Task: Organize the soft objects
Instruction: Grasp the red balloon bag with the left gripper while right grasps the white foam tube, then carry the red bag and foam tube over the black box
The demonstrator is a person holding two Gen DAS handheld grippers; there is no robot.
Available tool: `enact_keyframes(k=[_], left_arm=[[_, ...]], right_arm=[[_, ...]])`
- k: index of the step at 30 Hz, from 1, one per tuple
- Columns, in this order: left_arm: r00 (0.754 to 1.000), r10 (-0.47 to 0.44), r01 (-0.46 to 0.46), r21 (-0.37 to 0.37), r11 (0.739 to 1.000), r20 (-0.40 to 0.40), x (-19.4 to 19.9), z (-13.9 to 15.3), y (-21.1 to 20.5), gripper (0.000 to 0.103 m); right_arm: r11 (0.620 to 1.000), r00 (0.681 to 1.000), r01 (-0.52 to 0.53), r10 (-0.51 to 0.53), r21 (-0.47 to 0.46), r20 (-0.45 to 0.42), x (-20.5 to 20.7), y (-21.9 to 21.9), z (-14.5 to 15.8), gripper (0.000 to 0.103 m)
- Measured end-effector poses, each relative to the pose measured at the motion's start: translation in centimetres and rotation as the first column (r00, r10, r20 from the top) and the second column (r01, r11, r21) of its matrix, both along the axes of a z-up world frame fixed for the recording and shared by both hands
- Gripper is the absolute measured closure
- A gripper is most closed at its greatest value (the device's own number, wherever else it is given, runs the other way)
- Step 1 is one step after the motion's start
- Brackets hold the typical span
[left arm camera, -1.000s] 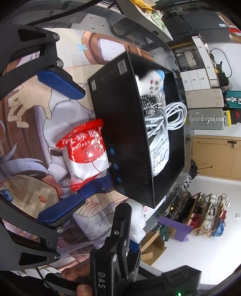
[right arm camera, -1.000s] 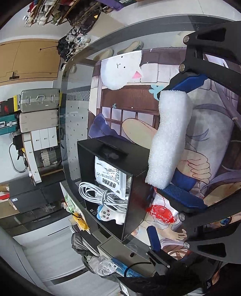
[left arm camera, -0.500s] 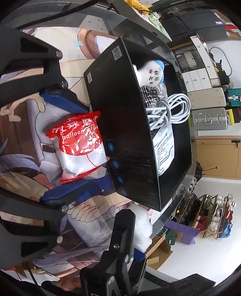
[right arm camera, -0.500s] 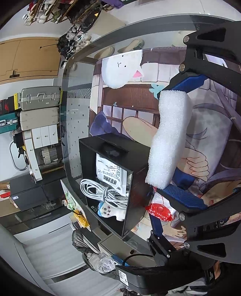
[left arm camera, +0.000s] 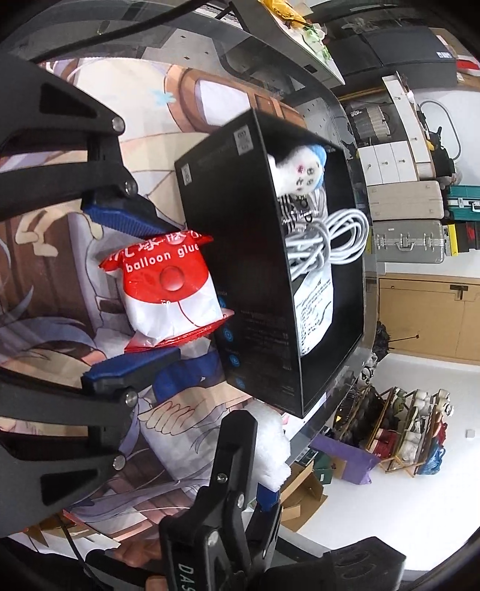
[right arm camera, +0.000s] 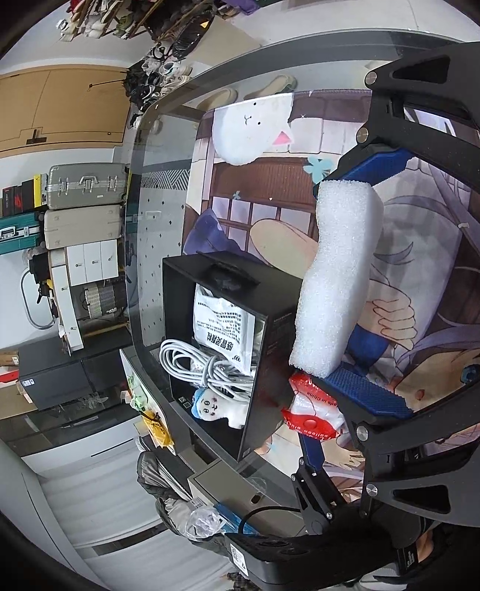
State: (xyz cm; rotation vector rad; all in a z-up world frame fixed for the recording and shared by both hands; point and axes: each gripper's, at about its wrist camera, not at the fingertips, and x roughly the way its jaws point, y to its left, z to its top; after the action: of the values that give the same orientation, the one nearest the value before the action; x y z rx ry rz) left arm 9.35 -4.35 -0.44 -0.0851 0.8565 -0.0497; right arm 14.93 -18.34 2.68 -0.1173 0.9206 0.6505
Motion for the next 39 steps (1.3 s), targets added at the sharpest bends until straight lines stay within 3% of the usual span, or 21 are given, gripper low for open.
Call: enact_keyframes(k=[14,39], left_arm=[[0.994,0.045,-0.04,-0.049,0.998,0.099,-2.4,2.8,2.3,0.047],[0.978,0.066,-0.064,-0.016,0.998,0.199,-0.9,6.8,4.5,0.047]], right_arm=[[0.999,0.997,-0.048,0.047,0.02,0.058,-1.3,0.8,1.8,0.012],[0.994,0.987,-0.056,0.041,0.094,0.152,-2.6,1.3,4.1,0.012]])
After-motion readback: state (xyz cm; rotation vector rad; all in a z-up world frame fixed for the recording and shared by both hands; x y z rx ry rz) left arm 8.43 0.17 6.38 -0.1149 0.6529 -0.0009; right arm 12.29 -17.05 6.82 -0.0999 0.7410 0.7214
